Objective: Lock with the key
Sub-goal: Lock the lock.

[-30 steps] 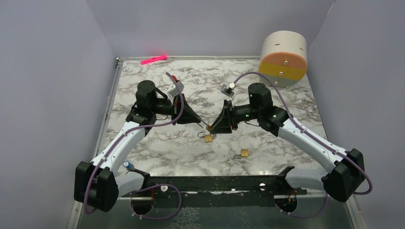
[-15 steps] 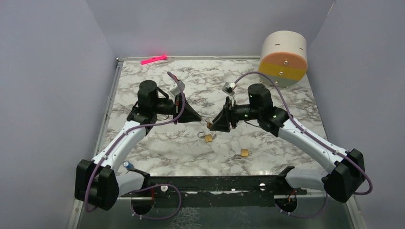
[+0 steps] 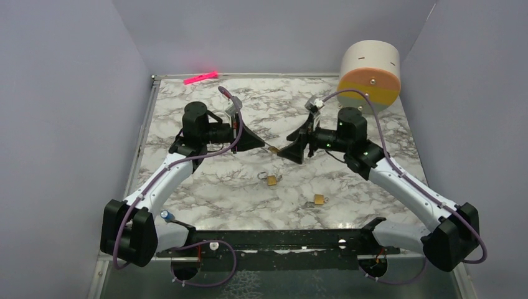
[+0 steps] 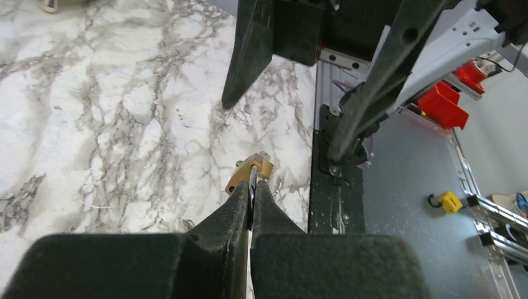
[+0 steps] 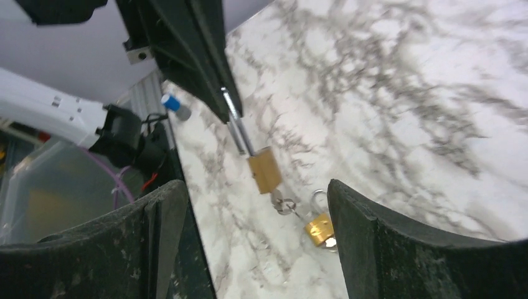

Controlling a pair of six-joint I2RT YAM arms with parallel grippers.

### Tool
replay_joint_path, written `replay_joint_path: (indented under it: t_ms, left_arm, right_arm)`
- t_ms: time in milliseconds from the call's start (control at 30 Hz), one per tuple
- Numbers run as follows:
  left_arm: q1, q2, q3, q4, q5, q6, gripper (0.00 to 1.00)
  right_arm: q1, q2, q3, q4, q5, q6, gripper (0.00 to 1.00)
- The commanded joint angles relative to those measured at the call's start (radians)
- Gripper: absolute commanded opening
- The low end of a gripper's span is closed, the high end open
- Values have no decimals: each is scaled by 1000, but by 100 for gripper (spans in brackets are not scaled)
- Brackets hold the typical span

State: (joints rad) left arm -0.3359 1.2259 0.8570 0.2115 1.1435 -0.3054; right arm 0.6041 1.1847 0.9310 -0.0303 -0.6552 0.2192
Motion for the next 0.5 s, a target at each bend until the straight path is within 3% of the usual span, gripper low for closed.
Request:
replay_joint_path:
  t_ms: [0, 133, 367, 467]
  left_arm:
    - [0, 12, 36, 123, -99, -58, 0]
    - [10, 8, 31, 192, -126, -99, 0]
    - [18, 8, 1, 355, -194, -223, 0]
    - [18, 5, -13, 420, -228, -280, 0]
  right_arm:
    - [-164, -69, -85, 248, -63, 83, 88]
    - [-322, -33, -179, 513, -226, 265, 89]
    - [-328, 102, -183, 796, -334, 403, 90]
    - [-311, 118, -170, 819, -335, 387, 89]
